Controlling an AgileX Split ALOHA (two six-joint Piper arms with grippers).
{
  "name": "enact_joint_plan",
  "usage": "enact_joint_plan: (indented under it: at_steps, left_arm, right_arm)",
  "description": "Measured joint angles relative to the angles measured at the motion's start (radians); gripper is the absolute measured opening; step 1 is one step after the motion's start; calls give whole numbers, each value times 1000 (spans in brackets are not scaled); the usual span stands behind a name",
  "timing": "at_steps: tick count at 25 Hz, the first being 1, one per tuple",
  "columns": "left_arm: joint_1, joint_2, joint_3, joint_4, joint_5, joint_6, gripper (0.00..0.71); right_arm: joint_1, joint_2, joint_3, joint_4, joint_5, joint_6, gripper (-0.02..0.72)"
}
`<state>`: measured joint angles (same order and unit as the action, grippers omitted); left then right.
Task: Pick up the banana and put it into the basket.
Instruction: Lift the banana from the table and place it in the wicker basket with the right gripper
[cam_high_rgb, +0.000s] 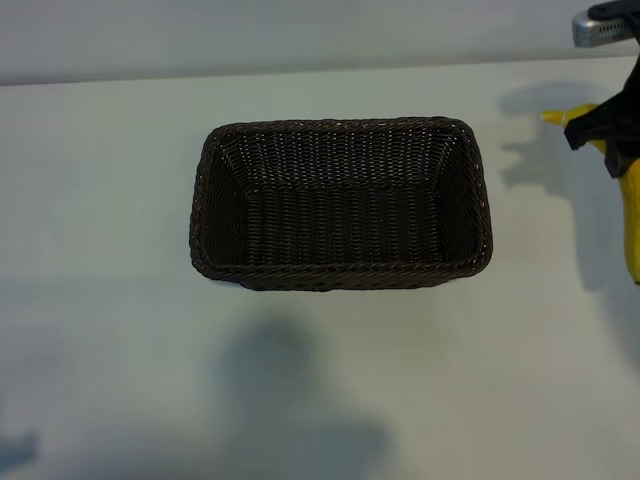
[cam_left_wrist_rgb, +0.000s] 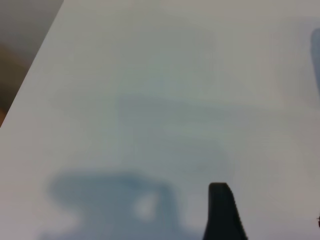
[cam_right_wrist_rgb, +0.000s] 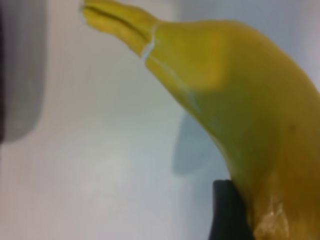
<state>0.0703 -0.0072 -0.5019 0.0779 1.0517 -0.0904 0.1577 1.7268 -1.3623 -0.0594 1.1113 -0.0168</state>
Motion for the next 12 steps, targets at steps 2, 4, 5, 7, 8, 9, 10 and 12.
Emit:
enact_joint_plan:
  at_steps: [2, 4, 5, 7, 8, 9, 10, 12]
  left_arm:
    - [0, 0, 0, 0, 0, 0, 489]
    - [0, 0, 0, 0, 0, 0, 489]
    - [0, 0, 0, 0, 0, 0, 489]
    - [0, 0, 0, 0, 0, -1, 489]
    - [0, 0, 0, 0, 0, -1, 489]
    - [0, 0, 0, 0, 0, -1, 489]
    - [0, 0, 0, 0, 0, -1, 489]
    - [0, 0, 0, 0, 0, -1, 489]
  right_arm:
    - [7, 0, -6, 37, 4, -26, 434]
    - [26, 0, -15, 59, 11, -37, 434]
    - [39, 0, -21, 59, 13, -39, 434]
    - [76, 0, -41, 69, 14, -40, 434]
    - [96, 0, -53, 71, 14, -40, 434]
    - [116, 0, -66, 73, 14, -38, 434]
    - [133, 2, -78, 74, 15, -36, 434]
    - [171, 10, -111, 75, 21, -31, 434]
